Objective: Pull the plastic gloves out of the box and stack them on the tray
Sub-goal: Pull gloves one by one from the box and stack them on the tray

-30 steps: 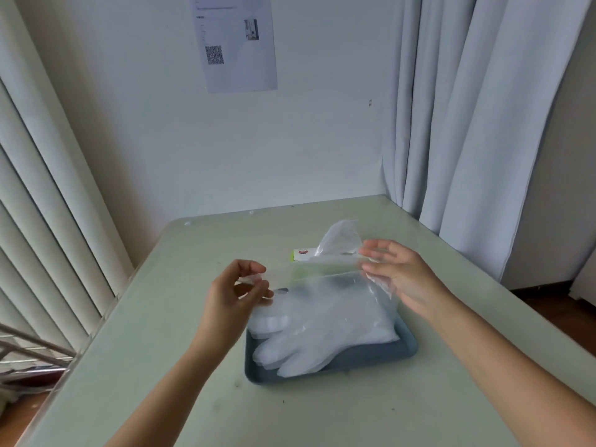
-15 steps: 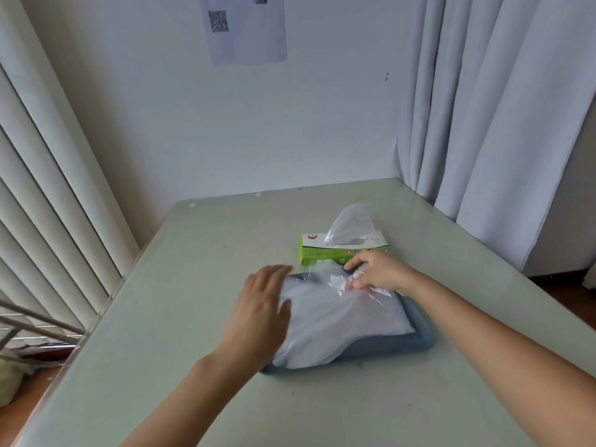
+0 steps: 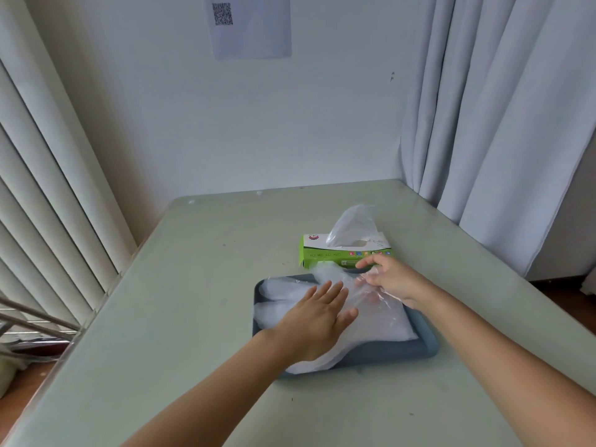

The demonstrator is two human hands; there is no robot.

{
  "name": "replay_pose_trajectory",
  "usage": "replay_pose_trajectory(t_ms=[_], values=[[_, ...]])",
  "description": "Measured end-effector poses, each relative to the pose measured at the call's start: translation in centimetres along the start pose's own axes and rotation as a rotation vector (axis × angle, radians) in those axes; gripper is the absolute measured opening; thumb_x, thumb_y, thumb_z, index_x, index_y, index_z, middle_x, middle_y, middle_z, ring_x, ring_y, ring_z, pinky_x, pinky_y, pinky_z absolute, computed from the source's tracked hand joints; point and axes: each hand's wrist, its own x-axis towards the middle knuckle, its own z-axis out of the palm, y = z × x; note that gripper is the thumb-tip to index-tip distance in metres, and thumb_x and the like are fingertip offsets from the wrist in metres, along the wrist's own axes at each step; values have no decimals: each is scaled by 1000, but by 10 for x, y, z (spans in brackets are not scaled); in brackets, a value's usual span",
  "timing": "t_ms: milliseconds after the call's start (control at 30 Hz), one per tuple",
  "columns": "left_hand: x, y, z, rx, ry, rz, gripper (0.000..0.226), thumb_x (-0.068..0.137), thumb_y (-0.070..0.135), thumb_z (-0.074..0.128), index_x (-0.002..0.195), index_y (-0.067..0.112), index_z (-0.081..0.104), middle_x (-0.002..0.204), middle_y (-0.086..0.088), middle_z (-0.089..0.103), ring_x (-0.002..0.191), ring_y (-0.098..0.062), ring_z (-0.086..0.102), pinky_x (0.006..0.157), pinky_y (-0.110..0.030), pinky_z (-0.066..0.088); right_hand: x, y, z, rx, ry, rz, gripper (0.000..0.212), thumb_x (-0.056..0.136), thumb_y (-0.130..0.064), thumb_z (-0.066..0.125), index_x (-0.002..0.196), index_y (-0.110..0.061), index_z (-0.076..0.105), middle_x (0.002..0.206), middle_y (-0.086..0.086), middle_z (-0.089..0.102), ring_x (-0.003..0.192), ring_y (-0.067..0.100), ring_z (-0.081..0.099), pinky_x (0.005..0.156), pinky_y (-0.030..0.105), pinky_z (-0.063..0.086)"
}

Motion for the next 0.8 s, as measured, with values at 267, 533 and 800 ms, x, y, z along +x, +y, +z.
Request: replay_pose_trajectory(t_ms=[267, 533, 800], values=[[1, -17, 2, -36, -133, -112, 56, 103, 41, 8, 153, 17, -2, 161, -2, -8, 147, -18, -10, 117, -35, -8, -26, -3, -16, 142, -175, 204, 47, 78, 2, 74, 116, -8, 48, 93, 17, 62, 65, 20, 64, 53, 28, 54], [8, -36, -5, -1, -207, -97, 60, 103, 45, 21, 152, 26, -7, 160, 3, -14, 147, -19, -12, 118, -42, -7, -32, -11, -49, -472, 47, 118, 41, 79, -10, 74, 116, -10, 56, 93, 15, 67, 59, 18, 56, 53, 23, 45], [6, -45, -18, -6, -101, -61, 61, 101, 34, 39, 153, 15, 12, 161, -1, 9, 147, -19, 9, 119, -33, 7, -70, -24, -6, -889, -302, -534, 57, 81, -32, 73, 134, -28, 51, 135, -21, 42, 128, -2, 37, 103, 3, 20]])
